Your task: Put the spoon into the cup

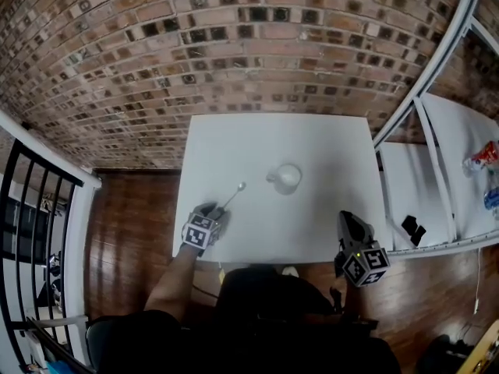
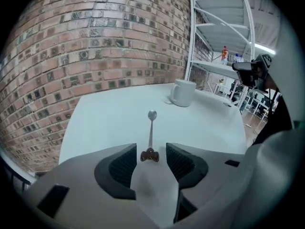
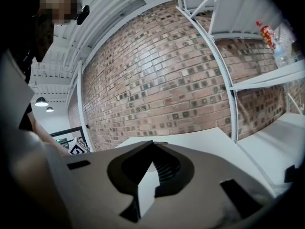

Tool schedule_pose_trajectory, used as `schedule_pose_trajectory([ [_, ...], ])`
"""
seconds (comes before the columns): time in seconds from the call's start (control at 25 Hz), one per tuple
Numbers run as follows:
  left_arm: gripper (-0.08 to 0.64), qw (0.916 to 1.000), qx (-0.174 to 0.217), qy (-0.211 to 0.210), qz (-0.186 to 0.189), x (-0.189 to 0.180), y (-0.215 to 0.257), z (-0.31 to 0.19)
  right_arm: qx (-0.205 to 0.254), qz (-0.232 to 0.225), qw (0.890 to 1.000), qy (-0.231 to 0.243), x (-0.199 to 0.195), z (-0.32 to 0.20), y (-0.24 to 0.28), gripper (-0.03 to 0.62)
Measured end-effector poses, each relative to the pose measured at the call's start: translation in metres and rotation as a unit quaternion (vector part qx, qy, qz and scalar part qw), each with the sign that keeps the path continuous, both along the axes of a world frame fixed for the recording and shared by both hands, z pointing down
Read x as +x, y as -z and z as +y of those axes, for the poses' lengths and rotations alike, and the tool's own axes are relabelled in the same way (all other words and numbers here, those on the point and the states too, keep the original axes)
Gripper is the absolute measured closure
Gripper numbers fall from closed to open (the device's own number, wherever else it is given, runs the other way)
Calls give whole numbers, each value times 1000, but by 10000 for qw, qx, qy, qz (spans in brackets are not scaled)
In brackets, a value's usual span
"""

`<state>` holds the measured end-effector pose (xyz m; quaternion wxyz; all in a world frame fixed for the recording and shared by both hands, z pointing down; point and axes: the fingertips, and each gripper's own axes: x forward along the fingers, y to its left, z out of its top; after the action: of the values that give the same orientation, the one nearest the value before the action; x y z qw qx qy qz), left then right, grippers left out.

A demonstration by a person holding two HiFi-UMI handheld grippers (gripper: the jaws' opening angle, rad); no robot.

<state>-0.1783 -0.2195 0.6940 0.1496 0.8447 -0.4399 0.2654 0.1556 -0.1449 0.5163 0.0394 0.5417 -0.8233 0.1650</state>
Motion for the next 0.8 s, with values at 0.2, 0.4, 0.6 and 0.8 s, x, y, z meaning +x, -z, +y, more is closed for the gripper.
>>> schedule_pose_trajectory([
  [0.2, 362, 9998, -165, 41, -42, -1, -15, 3, 23, 102, 9999, -66, 4, 3, 5, 588],
  [0.4, 359, 9999, -123, 62, 10, -1, -15, 2, 14, 110, 9999, -49, 5, 4, 3, 588],
  [0.6, 360, 9999, -105, 122, 33, -2, -16, 3, -7, 123, 9999, 9, 2, 7, 2, 588],
  [0.8, 433, 9992, -171, 336, -167, -2, -12, -1, 50, 115, 9999, 60, 0, 6, 6, 588],
])
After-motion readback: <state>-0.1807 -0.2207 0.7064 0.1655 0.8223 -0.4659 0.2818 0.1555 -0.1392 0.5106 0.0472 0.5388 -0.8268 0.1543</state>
